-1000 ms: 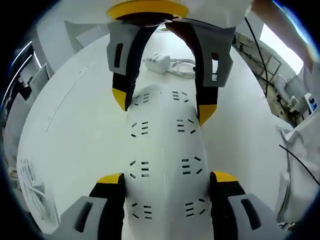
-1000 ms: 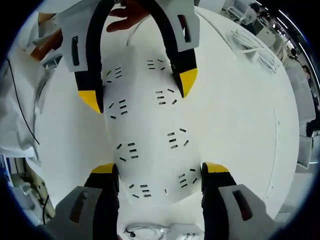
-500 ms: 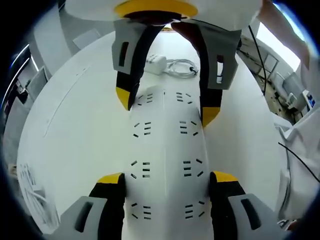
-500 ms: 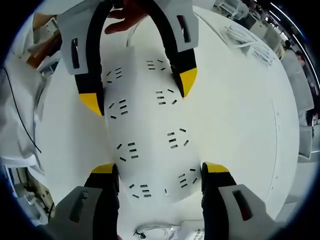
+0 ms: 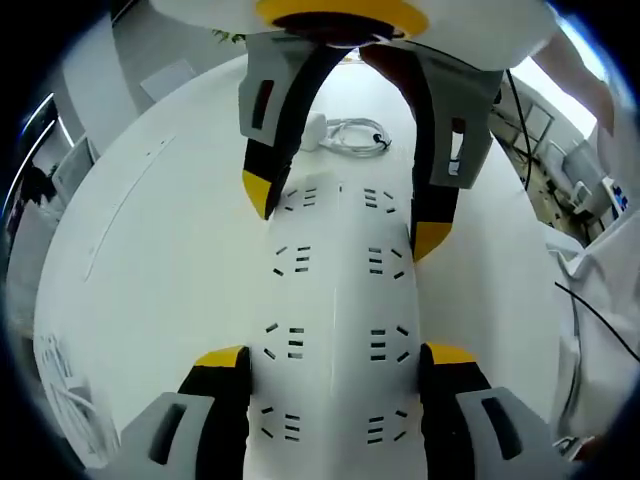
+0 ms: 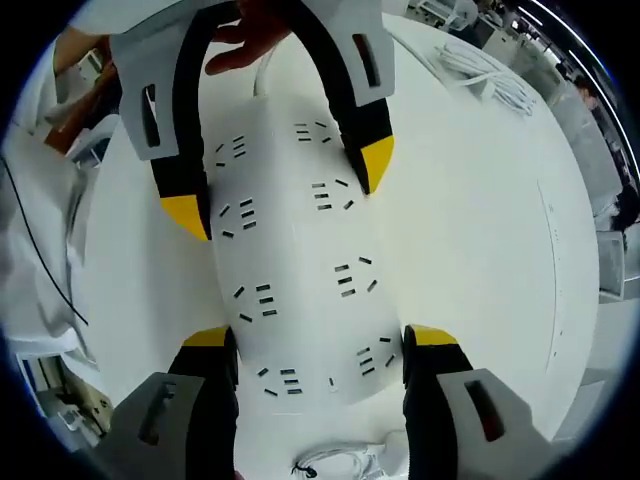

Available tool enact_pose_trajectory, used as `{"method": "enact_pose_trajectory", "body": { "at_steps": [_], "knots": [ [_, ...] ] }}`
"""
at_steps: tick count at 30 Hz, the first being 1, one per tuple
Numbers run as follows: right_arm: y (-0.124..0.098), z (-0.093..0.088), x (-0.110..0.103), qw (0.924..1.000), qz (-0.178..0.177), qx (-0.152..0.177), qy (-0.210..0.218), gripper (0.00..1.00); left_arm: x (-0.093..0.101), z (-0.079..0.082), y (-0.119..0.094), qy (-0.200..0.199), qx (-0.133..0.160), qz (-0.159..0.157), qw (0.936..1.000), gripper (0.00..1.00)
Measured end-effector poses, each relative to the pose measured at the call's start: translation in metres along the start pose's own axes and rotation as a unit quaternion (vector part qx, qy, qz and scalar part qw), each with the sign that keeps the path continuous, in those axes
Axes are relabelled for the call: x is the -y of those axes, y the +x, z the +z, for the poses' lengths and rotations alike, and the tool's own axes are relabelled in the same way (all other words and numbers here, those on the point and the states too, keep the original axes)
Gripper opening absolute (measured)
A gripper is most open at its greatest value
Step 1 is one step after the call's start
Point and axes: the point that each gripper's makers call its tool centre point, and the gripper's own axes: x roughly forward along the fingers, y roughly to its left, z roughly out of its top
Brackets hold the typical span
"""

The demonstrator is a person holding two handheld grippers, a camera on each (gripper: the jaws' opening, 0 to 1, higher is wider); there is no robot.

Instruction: Straighten the power strip on the desk, plug the charger into it

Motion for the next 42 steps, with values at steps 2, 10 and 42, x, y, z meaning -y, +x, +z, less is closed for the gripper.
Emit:
{"method": "enact_pose_trajectory", "body": {
  "at_steps": [2, 10, 42],
  "knots": [
    [0.000, 0.000, 0.000, 1.0000, 0.000, -0.001, 0.000, 0.66, 0.000, 0.000, 0.000, 0.000, -0.001, 0.000, 1.0000, 0.69],
    [0.000, 0.000, 0.000, 1.0000, 0.001, 0.006, -0.002, 0.66, 0.001, 0.000, 0.000, 0.001, -0.001, 0.000, 1.0000, 0.69],
    [0.014, 0.001, 0.002, 0.9893, 0.063, -0.014, -0.131, 0.64, 0.000, 0.000, -0.003, -0.001, 0.013, -0.003, 0.9999, 0.70]
  ]
}}
